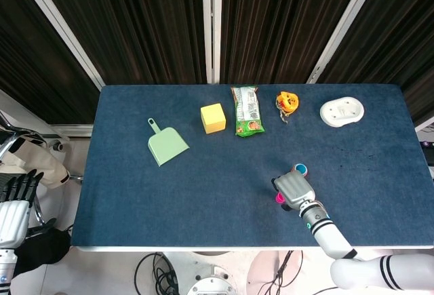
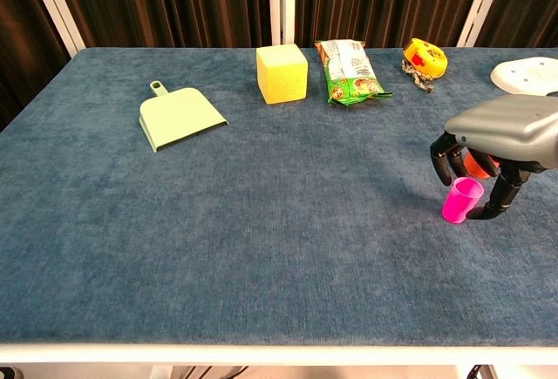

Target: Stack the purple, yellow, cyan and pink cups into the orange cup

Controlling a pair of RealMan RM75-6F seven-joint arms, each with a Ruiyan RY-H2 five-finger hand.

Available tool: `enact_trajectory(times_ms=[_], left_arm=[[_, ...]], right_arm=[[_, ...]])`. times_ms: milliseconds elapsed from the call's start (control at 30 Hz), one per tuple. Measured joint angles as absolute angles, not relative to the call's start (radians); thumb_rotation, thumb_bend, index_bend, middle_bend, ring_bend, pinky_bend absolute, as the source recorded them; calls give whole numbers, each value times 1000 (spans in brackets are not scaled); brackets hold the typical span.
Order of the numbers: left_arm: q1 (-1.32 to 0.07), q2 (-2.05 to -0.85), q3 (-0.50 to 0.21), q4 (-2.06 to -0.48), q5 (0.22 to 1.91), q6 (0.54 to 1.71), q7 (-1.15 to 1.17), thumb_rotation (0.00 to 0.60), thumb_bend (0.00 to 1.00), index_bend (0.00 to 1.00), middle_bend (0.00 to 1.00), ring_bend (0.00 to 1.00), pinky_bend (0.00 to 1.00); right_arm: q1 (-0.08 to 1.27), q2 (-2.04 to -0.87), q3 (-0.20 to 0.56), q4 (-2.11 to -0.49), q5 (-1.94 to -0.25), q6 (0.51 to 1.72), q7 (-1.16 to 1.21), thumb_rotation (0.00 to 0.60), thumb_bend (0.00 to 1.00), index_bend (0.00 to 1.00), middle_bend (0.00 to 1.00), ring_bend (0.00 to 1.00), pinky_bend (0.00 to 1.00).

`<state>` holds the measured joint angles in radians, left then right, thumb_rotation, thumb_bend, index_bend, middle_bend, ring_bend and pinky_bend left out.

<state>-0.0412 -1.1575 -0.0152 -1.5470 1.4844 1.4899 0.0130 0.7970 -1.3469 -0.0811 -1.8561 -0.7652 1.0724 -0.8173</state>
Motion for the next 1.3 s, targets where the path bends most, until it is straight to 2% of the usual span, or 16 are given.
enact_trajectory(times_ms=[300,533,800,1300], left_arm=[[-38,-1158,-15,-1543,1482,1491,8,600,59,43,0,0,0],[-35,-1157,-15,-1542,1483,1494,5,600,59,43,0,0,0],[-33,-1158,-14,-1542,1484,1498,6,600,59,44,0,0,0],[-35,-1159,-14,-1549,1489,1494,18,600,58,44,0,0,0]], right_arm=[[798,-1367,-76,-1845,-757,1077,-832,600,170,527,521,588,727],[795,-1375,-72,-1837,-753,1079,-833,600,261,572,555,598,727],[785,-1363,-63,-1842,-776,1094,-819,600,278,597,572,613,727],[748,-1196,19,-1901,-807,1133,-674,600,278,603,577,613,727]])
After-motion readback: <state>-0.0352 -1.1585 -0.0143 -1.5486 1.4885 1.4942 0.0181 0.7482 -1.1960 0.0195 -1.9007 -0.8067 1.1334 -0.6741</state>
